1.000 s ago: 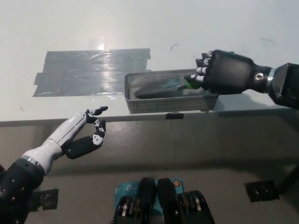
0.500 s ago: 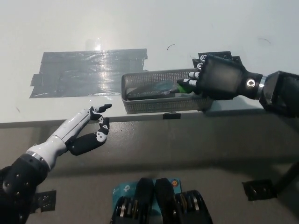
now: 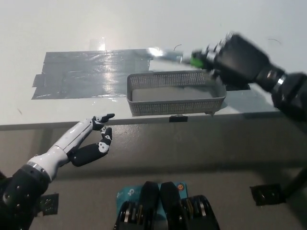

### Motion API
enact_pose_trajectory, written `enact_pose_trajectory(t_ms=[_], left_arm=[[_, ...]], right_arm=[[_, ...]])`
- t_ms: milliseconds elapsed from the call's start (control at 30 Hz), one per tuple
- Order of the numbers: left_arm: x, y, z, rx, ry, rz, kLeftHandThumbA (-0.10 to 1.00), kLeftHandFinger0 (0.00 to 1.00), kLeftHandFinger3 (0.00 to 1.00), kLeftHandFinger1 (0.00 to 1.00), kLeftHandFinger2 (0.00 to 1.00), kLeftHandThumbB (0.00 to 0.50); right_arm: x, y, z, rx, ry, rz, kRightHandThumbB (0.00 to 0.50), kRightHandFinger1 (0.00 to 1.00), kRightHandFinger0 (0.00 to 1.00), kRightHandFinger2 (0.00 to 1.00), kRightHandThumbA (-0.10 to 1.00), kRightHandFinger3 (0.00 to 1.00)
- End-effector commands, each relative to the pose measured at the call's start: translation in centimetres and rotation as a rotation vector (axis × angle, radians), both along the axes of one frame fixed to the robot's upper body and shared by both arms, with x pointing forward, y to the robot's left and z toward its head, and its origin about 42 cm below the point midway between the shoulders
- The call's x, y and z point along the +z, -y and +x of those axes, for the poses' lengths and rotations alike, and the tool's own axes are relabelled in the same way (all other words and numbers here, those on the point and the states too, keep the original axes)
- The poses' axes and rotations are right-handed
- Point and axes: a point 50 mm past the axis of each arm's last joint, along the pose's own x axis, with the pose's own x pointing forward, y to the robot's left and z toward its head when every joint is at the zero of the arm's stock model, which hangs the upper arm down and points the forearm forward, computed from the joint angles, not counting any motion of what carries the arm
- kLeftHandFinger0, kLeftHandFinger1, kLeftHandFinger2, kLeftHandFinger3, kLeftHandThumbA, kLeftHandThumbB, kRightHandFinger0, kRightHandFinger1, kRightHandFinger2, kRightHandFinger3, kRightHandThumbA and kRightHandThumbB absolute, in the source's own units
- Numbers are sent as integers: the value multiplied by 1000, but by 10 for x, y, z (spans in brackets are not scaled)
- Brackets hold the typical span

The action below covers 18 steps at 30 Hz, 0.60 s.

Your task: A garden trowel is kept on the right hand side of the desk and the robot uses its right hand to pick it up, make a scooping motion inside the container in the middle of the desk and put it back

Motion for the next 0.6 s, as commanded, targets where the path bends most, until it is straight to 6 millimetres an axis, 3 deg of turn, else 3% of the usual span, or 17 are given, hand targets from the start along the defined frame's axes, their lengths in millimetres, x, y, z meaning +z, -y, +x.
enact_pose_trajectory(t_ms=[0, 33, 67, 133, 200, 233, 267, 333, 400, 467, 500, 567], left_arm=[[6, 0, -3, -15, 46, 28, 136, 1000, 817, 1000, 1000, 87], [6, -1, -3, -16, 46, 28, 141, 1000, 824, 1000, 1000, 83], [5, -2, -4, -14, 41, 26, 144, 1000, 828, 1000, 1000, 85], [2, -4, -6, -3, 37, 24, 155, 1000, 832, 1000, 1000, 87], [-2, -6, -8, 1, 33, 27, 158, 1000, 834, 1000, 1000, 88], [-3, -7, -8, -1, 35, 18, 136, 1000, 820, 1000, 1000, 87], [-3, -6, -9, 4, 23, 19, 135, 1000, 814, 1000, 1000, 85], [-7, -8, -10, 9, 26, 10, 111, 1000, 798, 1000, 1000, 88], [-8, -8, -11, 9, 22, 19, 126, 1000, 805, 1000, 1000, 84], [-12, -10, -14, 14, 12, 5, 121, 1000, 801, 1000, 1000, 88], [-13, -10, -14, 15, 12, 0, 116, 1000, 794, 1000, 1000, 92], [-15, -11, -15, 17, 13, -14, 85, 1000, 785, 1000, 1000, 88]], right_arm=[[79, 1, 7, -14, 162, 84, 176, 0, 0, 221, -100, 106], [87, 2, 7, -23, 176, 80, 160, 0, 0, 166, -100, 137], [93, 2, 7, -32, 195, 61, 159, 0, 0, 218, -100, 117], [106, 3, 9, -25, 238, 52, 220, 0, 0, 219, -100, 114], [117, 5, 9, -32, 257, 47, 221, 0, 0, 178, -100, 63], [125, 8, 9, -23, 257, 50, 175, 0, 0, 208, -100, 4], [142, 16, 8, -20, 288, 37, 164, 0, 0, 238, -100, 11], [156, 22, 8, -26, 293, 43, 137, 0, 0, 243, -100, 1], [161, 28, 7, -43, 301, 36, 113, 0, 0, 339, -100, 9], [153, 40, 3, -77, 285, 8, 166, 76, 0, 563, -100, 81], [149, 45, 3, -83, 280, 2, 162, 79, 0, 548, -100, 128], [135, 54, 8, -84, 281, 3, 145, 0, 0, 328, -100, 98]])
